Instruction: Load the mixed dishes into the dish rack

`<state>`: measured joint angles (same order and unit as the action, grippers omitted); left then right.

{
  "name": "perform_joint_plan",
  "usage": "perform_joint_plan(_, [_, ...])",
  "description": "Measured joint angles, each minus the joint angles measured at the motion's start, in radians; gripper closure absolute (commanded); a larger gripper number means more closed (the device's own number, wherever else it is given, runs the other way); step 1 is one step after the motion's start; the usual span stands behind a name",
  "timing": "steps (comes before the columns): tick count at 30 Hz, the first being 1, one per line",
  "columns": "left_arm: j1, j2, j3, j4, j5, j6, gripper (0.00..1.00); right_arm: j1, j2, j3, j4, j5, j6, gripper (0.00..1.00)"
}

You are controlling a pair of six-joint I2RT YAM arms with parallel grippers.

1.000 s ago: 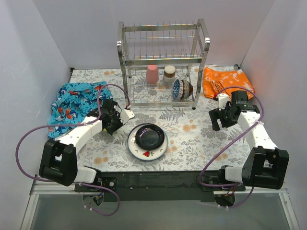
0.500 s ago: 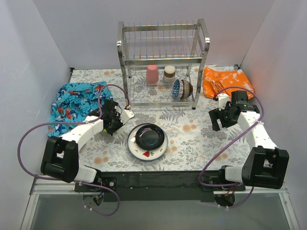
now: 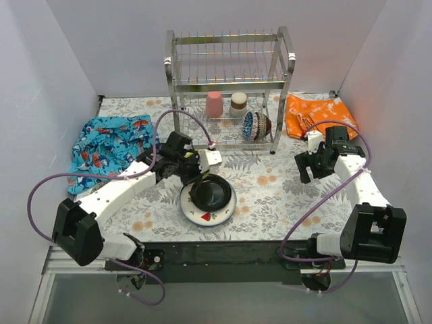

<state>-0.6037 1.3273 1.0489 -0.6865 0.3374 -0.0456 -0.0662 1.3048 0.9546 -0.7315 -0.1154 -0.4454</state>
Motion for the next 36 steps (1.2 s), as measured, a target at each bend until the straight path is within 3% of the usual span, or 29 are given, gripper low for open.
perform_joint_plan(4, [-0.056, 0.099, 0.043, 0.084, 0.104, -0.032, 1.00, 0.000, 0.011, 0.032, -0.001, 0.015, -0.003, 0.11])
perform_joint_plan(10, [-0.061, 0.400, 0.236, 0.211, 0.259, -0.153, 1.00, 0.000, 0.010, 0.056, -0.006, 0.039, -0.004, 0.11])
perform_joint_plan(13, [-0.061, 0.470, 0.267, 0.278, 0.314, -0.229, 1.00, 0.000, -0.002, 0.055, -0.020, 0.050, -0.004, 0.11])
perform_joint_plan(16, [-0.061, 0.487, 0.263, 0.347, 0.324, -0.325, 1.00, 0.000, -0.034, 0.043, -0.027, 0.061, -0.004, 0.11])
perform_joint_plan(23, [-0.045, 0.439, 0.117, 0.736, 0.275, -0.621, 1.00, -0.011, -0.085, 0.002, -0.037, 0.083, -0.006, 0.11])
perform_joint_plan(31, [0.065, 0.438, -0.007, 1.164, 0.246, -1.080, 1.00, -0.019, -0.084, -0.003, -0.055, 0.103, -0.012, 0.11])
perform_joint_plan(36, [0.111, 0.484, -0.003, 1.362, 0.222, -1.264, 1.00, -0.019, -0.077, -0.003, -0.058, 0.133, -0.018, 0.11])
